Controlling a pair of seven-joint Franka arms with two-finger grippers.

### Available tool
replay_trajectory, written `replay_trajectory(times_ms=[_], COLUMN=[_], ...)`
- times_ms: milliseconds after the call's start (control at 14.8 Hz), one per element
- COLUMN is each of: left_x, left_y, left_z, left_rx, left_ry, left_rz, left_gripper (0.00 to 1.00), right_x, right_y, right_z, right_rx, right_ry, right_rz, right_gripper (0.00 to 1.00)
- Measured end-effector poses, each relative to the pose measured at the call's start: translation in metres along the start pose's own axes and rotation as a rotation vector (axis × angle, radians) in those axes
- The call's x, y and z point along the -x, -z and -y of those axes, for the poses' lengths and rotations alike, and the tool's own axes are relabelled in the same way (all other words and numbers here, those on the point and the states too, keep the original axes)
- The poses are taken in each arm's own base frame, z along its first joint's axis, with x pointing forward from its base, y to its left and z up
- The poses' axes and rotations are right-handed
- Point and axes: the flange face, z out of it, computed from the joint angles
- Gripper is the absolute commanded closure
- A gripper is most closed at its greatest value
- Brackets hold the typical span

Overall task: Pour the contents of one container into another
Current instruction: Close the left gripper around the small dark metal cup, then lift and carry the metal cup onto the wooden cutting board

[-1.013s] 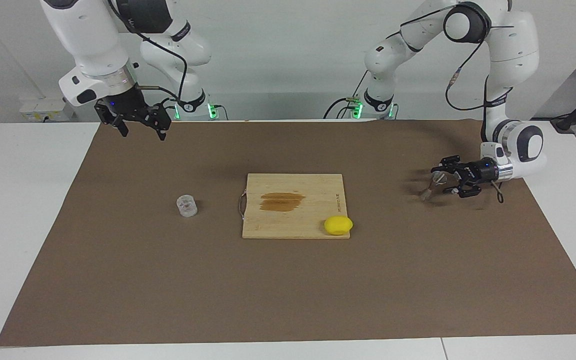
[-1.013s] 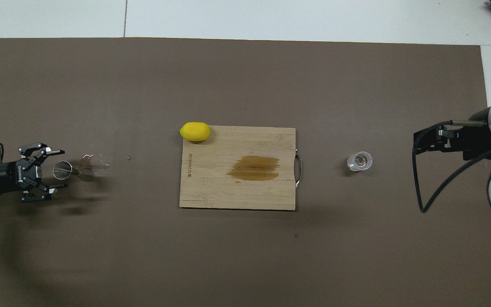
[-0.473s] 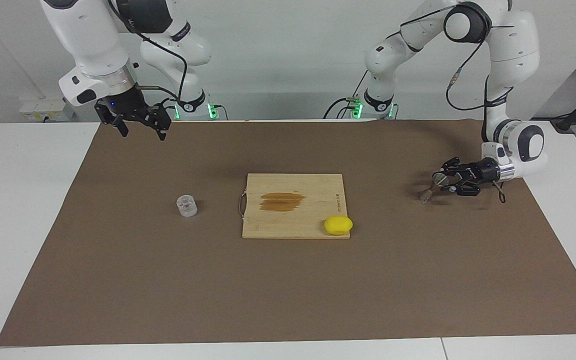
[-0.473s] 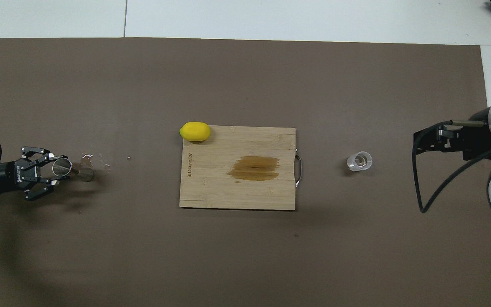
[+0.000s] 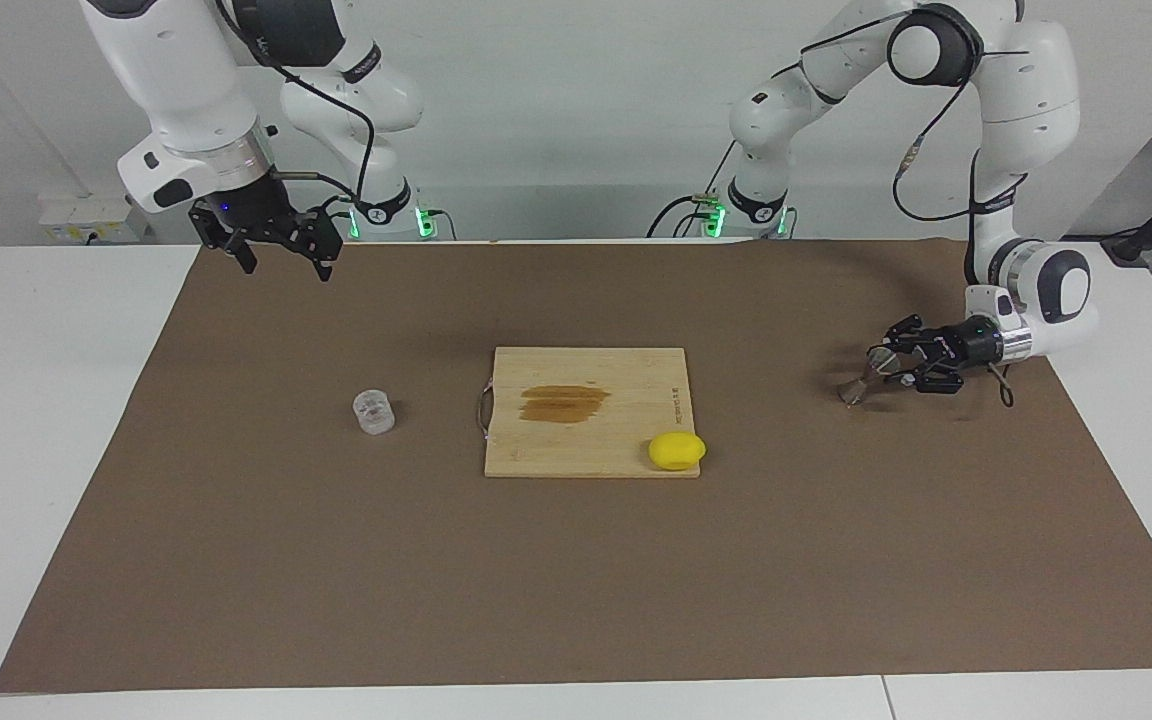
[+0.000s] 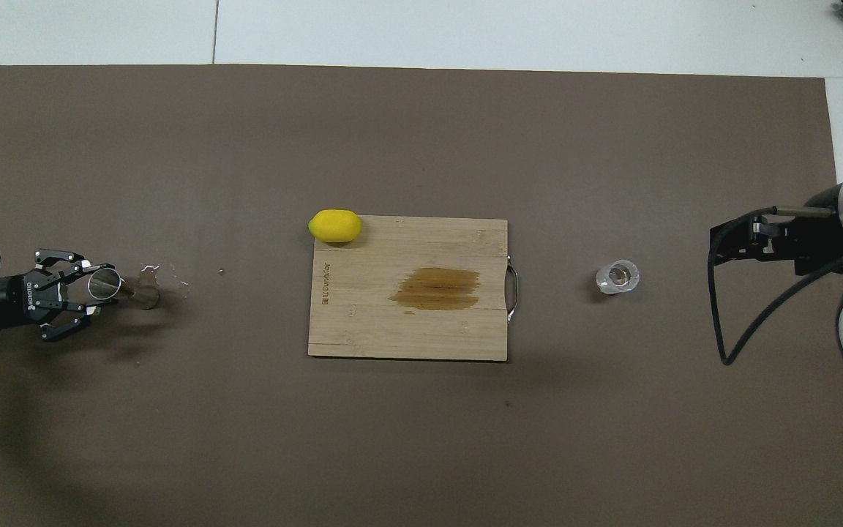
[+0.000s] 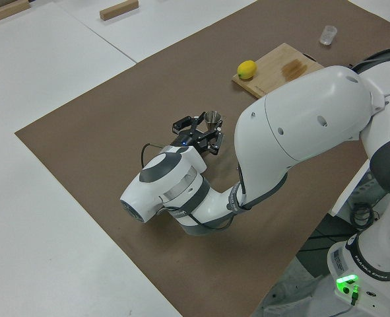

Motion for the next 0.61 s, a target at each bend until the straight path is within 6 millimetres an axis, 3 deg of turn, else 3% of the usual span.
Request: replay_trajectory(times_ms=[270, 473, 608], left_x=[-0.020, -0.041, -0.044], left_y=[-0.030, -0.083, -0.125], left_z=[0.009, 0.020, 0.023], left_rx=[0.062, 0.132, 0.183], left_ry=[-0.024, -0.042, -0.038], left_rz=[-0.049, -0.068, -0.083], left_gripper=[0.78, 0.79, 0.80], right_x=[0.000, 0.000, 0.000], right_y=[0.000, 0.000, 0.000], right_z=[0.000, 0.000, 0.000], right_rx=[0.000, 0.000, 0.001], right_ry=[0.000, 0.000, 0.000], right_rz=[0.000, 0.000, 0.003], right_gripper=[0.00, 0.00, 0.00])
